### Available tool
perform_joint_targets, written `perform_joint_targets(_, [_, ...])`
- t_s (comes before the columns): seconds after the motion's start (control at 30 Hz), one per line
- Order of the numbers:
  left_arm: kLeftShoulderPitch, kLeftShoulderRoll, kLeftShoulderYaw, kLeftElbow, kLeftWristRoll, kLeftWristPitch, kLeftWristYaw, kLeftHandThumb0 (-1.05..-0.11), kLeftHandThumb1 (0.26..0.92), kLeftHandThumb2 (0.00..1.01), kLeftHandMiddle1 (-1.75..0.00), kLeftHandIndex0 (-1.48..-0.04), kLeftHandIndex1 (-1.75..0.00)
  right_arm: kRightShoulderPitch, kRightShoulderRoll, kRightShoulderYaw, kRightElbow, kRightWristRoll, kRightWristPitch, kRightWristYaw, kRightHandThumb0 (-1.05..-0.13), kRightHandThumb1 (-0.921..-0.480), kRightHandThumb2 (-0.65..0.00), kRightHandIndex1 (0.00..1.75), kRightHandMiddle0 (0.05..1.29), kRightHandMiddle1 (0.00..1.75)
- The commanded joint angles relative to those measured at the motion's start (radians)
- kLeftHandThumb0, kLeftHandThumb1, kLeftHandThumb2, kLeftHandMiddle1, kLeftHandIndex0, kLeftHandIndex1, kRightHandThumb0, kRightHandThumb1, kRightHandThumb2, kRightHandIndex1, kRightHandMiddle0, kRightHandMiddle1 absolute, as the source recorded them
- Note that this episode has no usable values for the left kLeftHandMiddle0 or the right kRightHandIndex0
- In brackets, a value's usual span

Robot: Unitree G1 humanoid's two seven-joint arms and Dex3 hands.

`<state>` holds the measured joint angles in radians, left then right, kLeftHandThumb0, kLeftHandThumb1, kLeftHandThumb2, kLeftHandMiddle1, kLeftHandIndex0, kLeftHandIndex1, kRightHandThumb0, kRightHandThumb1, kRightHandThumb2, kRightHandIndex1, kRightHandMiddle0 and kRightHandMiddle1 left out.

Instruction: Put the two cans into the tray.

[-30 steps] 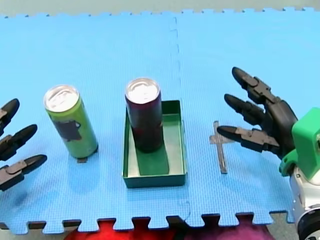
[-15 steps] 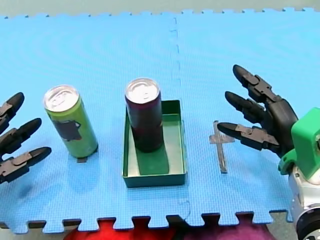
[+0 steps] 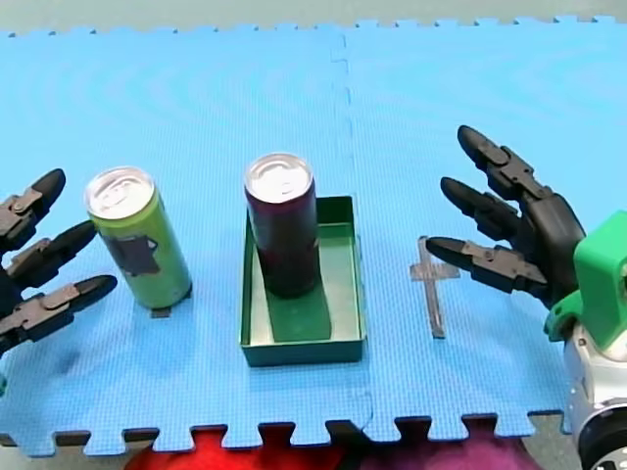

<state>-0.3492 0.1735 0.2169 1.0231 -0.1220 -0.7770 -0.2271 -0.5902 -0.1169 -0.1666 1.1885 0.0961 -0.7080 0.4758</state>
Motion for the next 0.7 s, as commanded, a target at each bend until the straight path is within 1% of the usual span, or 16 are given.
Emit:
perform_joint_targets(0.0, [-0.008, 0.001, 0.005, 0.002, -0.010, 0.009, -0.008, -0.966, 0.612, 0.00, 0.00, -0.37, 0.00, 0.000, -0.001, -0.004, 0.000, 0.005, -0.004, 0.002, -1.048, -0.786, -0.007, 0.01, 0.28, 0.00])
perform_joint_targets(0.33, [-0.025, -0.006, 0.009, 0.007, -0.029, 0.026, -0.035, -0.928, 0.599, 0.00, 0.00, -0.36, 0.00, 0.000, 0.003, -0.009, -0.004, 0.012, -0.002, 0.005, -1.048, -0.795, -0.007, 0.01, 0.28, 0.00])
perform_joint_targets(0.67, [-0.049, -0.010, 0.007, 0.033, -0.019, 0.030, -0.033, -0.900, 0.594, 0.00, 0.00, -0.36, 0.00, 0.007, 0.003, -0.011, -0.026, 0.020, 0.003, 0.006, -1.048, -0.805, -0.008, 0.00, 0.29, 0.00])
